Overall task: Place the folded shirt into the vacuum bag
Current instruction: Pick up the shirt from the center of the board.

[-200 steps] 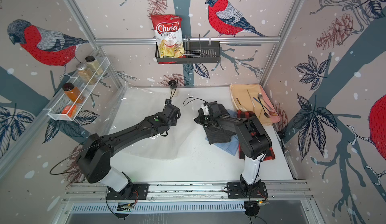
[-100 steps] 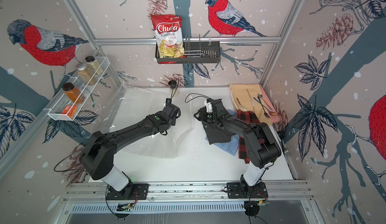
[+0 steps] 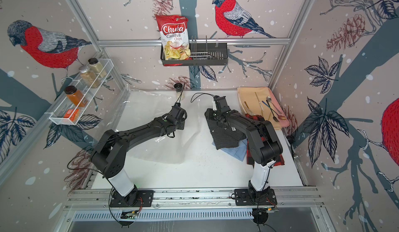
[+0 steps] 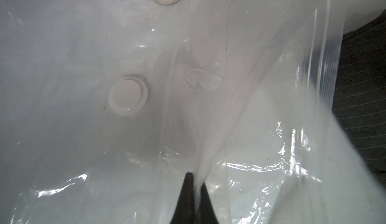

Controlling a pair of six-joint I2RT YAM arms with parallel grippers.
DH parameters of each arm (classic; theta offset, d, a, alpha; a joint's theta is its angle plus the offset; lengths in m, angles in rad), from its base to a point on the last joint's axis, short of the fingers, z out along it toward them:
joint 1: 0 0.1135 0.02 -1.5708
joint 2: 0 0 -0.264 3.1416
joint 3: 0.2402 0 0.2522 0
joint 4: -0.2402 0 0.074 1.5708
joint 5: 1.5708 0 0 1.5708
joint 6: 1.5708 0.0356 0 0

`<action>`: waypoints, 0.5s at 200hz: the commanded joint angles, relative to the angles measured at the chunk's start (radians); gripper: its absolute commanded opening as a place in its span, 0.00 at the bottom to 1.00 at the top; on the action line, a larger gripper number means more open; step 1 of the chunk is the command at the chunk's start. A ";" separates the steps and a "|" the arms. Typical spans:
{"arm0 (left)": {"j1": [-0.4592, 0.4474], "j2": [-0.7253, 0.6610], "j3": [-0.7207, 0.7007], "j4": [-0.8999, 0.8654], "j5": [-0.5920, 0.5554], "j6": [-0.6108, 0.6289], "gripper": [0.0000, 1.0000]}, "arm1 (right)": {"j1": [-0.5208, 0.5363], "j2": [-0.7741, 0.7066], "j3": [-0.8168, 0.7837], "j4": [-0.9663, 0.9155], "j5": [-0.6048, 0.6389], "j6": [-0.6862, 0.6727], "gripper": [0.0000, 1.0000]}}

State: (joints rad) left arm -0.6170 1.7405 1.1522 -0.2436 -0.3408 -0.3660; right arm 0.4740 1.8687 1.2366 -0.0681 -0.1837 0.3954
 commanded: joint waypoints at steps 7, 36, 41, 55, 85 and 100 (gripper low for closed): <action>0.008 0.033 0.023 0.026 0.075 0.009 0.00 | 0.037 0.071 0.093 -0.103 0.196 -0.097 0.49; 0.010 0.064 0.035 0.021 0.094 0.009 0.00 | 0.061 0.150 0.176 -0.150 0.272 -0.118 0.46; 0.010 0.067 0.035 0.021 0.095 0.006 0.00 | 0.064 0.160 0.186 -0.155 0.280 -0.120 0.46; 0.010 0.076 0.035 0.021 0.102 0.005 0.00 | 0.068 0.190 0.211 -0.166 0.297 -0.126 0.45; 0.011 0.096 0.045 0.021 0.114 0.000 0.00 | 0.077 0.248 0.262 -0.190 0.306 -0.134 0.43; 0.011 0.105 0.053 0.018 0.120 -0.002 0.00 | 0.078 0.273 0.286 -0.203 0.315 -0.133 0.43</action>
State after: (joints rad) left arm -0.6071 1.8332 1.1904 -0.2367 -0.2375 -0.3664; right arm 0.5472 2.1128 1.4899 -0.2321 0.0914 0.2825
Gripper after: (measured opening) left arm 0.049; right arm 0.430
